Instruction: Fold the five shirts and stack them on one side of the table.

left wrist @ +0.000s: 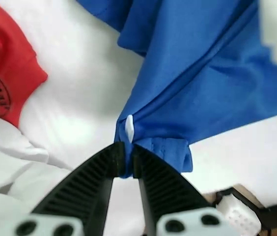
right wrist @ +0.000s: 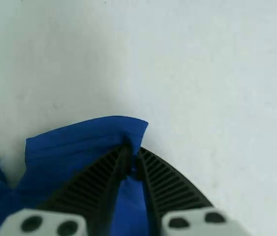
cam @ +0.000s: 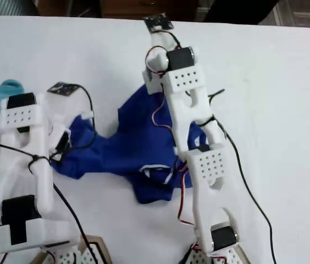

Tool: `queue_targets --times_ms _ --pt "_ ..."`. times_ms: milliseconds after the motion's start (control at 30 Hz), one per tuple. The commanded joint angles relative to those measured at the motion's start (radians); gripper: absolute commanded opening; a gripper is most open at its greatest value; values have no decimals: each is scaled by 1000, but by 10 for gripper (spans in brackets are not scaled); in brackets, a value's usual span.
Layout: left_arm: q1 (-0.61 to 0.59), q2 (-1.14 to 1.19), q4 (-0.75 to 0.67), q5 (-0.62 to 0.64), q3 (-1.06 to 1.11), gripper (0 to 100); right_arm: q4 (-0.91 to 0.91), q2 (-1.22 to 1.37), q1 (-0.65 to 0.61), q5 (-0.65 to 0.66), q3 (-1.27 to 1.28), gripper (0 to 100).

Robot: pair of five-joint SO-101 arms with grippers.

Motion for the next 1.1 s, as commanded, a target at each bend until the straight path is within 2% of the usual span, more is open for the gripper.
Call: queue_targets --times_ms 0,167,267,500,700,1067 --pt "9 -38 -23 -9 -39 26 22 -77 -4 -12 141 20" --pt "9 -38 -23 -9 -39 26 19 -81 -2 -5 344 52" --pt "9 -38 -23 -11 -39 26 19 -124 -4 44 377 107" --pt "9 -38 -23 -11 -39 26 -56 -317 16 78 388 112" --pt "9 -38 -23 -11 -39 26 -168 -191 41 15 433 115" --pt "9 -38 -23 -11 -38 26 -168 31 27 15 328 113"
